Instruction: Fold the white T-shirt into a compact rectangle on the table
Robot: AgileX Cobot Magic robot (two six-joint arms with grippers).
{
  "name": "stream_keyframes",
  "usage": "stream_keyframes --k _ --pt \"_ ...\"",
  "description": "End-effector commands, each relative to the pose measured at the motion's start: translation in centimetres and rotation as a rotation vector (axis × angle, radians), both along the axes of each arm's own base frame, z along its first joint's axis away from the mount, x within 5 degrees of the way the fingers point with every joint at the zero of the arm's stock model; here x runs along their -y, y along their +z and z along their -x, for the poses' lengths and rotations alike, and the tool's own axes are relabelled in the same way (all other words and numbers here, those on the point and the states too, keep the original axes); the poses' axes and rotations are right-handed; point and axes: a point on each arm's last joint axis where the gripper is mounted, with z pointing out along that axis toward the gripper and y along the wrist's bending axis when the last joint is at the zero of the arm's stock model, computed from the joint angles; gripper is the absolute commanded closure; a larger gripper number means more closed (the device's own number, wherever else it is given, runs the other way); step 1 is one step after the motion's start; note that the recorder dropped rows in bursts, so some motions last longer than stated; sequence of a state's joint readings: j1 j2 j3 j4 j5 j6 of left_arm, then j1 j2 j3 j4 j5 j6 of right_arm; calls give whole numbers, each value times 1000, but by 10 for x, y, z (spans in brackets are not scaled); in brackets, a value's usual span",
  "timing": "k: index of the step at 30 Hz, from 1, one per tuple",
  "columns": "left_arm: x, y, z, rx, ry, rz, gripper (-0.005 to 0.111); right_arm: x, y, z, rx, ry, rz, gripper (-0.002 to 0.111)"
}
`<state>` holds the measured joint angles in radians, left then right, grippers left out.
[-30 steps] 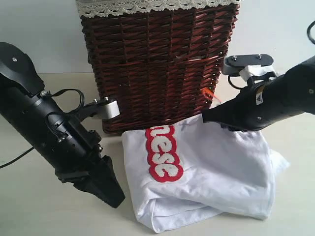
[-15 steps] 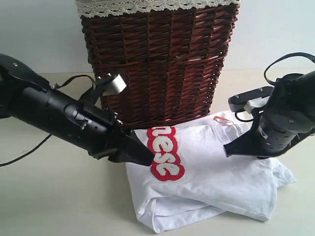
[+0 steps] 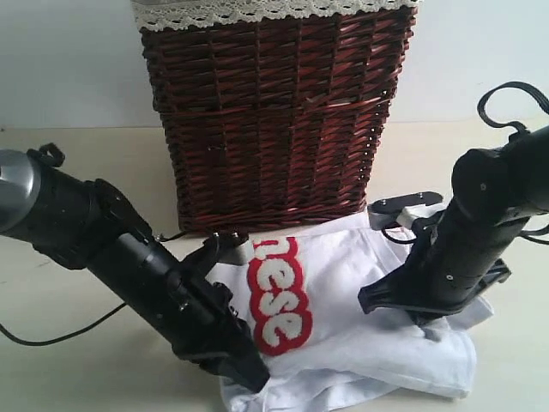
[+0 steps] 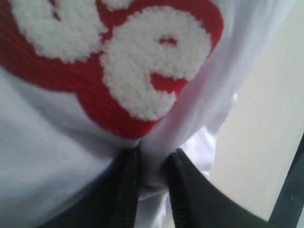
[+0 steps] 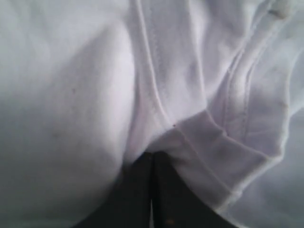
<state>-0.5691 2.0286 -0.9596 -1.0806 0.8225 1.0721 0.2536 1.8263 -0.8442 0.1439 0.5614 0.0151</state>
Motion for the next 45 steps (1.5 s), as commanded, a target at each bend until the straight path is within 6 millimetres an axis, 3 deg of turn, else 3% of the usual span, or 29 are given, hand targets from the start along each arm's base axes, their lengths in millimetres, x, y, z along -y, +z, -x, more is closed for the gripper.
stream_keyframes --k 1,6,10,15,18,23,28,32,34,38,45 --pt "-25 -7 1 -32 -46 -206 85 -14 1 4 -49 -27 -151 108" --pt "-49 5 -12 -46 34 -234 82 -18 2 6 -76 -24 -191 108" --pt "-74 21 -30 4 147 -210 82 -12 0 11 -128 7 -127 108" --pt "-98 27 -50 35 306 -145 82 -3 0 22 -242 54 -28 108" --pt "-101 30 -55 18 353 -75 82 -3 4 26 -271 60 -28 108" --pt "-96 39 -50 -27 313 30 79 -3 31 17 -61 51 -57 108" --pt "-93 52 -45 -63 288 88 62 5 59 9 162 59 8 89" --pt "-92 60 -43 -56 278 105 61 14 50 1 184 10 111 58" --pt "-91 63 -43 -59 284 121 61 15 40 -3 179 27 138 48" --pt "-90 65 -42 -72 286 137 61 10 20 -9 167 9 110 45" --pt "-90 65 -43 -72 293 142 61 7 13 -15 207 -9 72 47"
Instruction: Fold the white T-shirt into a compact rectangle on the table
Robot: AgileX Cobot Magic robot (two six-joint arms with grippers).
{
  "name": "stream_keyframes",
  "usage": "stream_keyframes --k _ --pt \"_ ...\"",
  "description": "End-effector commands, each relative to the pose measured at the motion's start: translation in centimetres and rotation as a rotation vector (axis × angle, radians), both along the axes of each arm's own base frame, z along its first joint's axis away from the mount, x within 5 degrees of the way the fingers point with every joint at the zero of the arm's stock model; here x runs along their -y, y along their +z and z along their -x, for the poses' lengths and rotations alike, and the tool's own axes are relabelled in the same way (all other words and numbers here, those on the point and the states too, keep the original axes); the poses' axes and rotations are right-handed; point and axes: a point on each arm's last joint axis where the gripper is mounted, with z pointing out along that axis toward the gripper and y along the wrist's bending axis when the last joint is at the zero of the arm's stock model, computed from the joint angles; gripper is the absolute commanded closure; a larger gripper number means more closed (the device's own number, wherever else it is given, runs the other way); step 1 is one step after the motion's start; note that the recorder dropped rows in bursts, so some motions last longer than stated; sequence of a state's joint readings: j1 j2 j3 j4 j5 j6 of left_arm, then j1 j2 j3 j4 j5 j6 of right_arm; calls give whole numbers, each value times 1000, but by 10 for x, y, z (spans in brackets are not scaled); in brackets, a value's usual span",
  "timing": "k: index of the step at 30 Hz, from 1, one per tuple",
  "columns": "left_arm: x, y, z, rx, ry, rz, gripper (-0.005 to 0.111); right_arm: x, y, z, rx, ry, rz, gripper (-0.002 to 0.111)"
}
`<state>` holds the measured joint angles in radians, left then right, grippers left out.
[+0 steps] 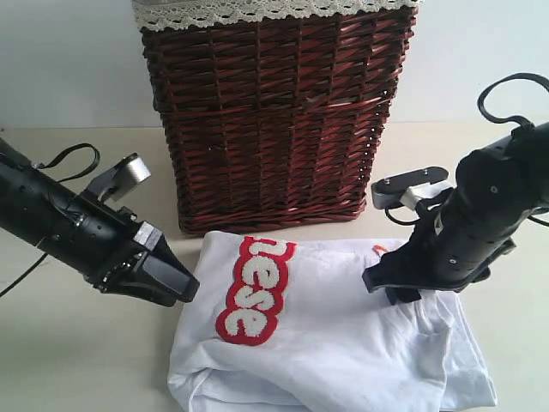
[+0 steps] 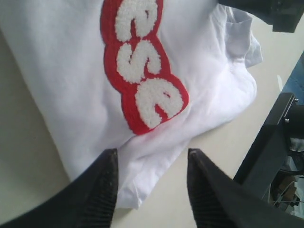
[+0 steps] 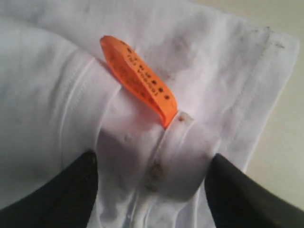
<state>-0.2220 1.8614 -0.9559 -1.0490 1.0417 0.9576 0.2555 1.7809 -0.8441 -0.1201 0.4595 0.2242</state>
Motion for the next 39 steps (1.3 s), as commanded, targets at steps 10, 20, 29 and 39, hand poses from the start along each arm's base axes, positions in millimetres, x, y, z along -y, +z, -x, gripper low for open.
stream_keyframes --k 10,20,29,39 --pt "2 6 1 1 9 42 61 -3 -2 -7 58 18 -25 108" --pt "2 7 1 -2 9 47 61 -17 89 -17 239 44 -195 108" --pt "2 7 2 -12 -1 56 61 -6 60 -42 194 3 0 108" --pt "26 9 16 -11 -127 133 61 3 36 -39 60 -25 131 52"
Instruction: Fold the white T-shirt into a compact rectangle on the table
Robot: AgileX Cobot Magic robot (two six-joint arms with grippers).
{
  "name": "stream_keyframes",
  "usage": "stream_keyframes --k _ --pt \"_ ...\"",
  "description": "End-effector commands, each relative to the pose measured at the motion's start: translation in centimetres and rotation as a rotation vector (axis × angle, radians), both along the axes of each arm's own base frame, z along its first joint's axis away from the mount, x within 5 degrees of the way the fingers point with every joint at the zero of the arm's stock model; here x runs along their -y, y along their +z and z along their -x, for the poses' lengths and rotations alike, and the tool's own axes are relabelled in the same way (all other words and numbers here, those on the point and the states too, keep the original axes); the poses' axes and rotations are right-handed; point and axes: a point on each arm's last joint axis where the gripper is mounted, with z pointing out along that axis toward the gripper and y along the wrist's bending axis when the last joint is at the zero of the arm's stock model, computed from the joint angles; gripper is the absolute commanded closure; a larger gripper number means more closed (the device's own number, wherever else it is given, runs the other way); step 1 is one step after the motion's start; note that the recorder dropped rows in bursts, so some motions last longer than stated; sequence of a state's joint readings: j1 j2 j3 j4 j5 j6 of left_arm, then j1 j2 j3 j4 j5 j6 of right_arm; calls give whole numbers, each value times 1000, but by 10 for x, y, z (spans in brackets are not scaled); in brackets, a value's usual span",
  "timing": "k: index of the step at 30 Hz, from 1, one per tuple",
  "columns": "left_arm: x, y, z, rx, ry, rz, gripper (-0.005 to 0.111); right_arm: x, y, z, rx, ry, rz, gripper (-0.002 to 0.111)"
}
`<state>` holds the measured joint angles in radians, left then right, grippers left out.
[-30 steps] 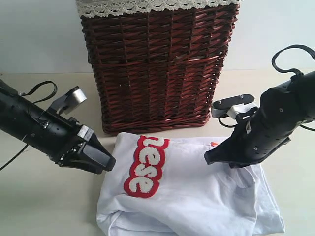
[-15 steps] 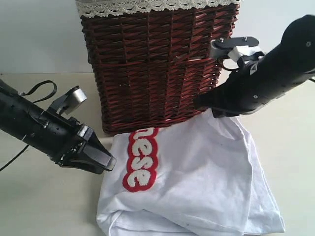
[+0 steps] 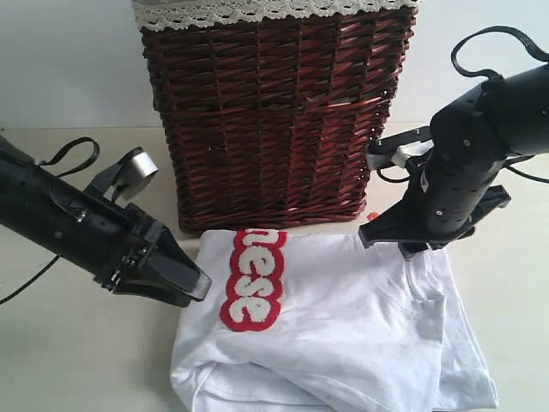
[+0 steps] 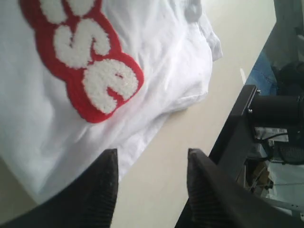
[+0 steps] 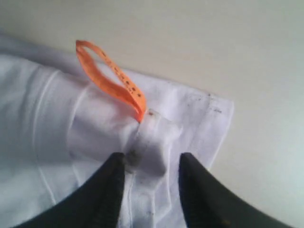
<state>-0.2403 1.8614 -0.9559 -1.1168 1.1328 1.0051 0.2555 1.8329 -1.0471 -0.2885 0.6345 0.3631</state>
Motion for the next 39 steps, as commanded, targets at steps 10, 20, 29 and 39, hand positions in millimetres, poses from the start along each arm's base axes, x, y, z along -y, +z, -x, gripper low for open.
stream_keyframes --k 10,20,29,39 --pt "37 -30 17 26 -130 -100 61 -34 10 39 -340 266 -368 81" --pt "36 -32 16 21 -124 -117 61 -14 -19 100 -566 226 -261 49" --pt "36 -32 17 16 -129 -113 61 -16 -6 107 -297 35 -371 52" --pt "37 -31 17 6 -122 -99 61 -12 -17 143 -77 -202 -586 52"
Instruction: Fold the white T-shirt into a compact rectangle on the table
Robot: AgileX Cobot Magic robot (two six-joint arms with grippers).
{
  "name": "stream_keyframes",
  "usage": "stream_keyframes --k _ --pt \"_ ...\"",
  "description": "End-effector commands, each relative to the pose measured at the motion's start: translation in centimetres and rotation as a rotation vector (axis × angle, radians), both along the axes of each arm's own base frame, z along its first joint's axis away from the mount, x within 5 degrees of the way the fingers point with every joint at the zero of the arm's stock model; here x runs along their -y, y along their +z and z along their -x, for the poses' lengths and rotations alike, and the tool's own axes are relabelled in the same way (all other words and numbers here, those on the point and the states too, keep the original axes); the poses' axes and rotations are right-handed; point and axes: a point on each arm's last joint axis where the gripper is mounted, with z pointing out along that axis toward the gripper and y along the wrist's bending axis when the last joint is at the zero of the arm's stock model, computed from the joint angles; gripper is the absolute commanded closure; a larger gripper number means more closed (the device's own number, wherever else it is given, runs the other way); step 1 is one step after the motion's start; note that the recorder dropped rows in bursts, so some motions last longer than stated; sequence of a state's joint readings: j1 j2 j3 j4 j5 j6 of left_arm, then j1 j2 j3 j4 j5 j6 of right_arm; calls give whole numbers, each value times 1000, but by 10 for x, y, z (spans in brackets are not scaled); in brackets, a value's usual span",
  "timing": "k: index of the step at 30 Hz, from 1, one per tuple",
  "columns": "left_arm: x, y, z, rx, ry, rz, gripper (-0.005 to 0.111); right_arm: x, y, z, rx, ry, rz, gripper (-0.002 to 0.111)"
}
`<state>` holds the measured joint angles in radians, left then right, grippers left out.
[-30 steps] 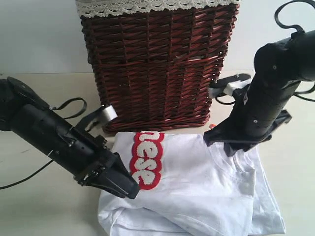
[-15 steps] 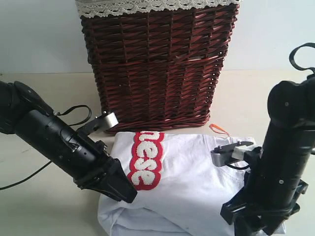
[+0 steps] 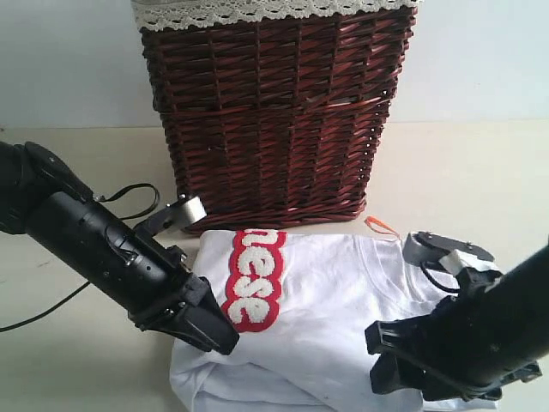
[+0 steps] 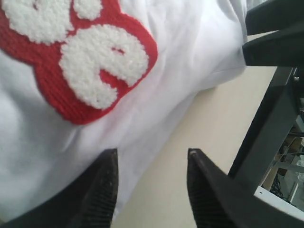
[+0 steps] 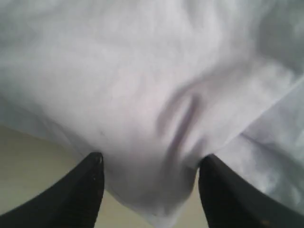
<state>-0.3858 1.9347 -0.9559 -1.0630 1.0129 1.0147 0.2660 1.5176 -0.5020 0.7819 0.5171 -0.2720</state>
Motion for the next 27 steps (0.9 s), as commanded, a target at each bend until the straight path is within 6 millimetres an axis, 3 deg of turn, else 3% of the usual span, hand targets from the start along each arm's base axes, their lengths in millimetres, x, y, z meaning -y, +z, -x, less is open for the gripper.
stream_keyframes --k 1,10,13,17,27 --pt "2 0 2 -25 2 18 61 6 -2 12 78 -70 -8 52" --pt "3 1 2 -29 4 23 61 12 -11 16 90 -138 30 54" --pt "3 1 2 -30 4 23 61 14 -11 13 117 -154 44 72" --pt "3 1 2 -28 3 24 61 12 -9 9 143 -137 37 108" --pt "2 1 3 -30 -9 20 61 1 37 -30 357 -53 -4 108"
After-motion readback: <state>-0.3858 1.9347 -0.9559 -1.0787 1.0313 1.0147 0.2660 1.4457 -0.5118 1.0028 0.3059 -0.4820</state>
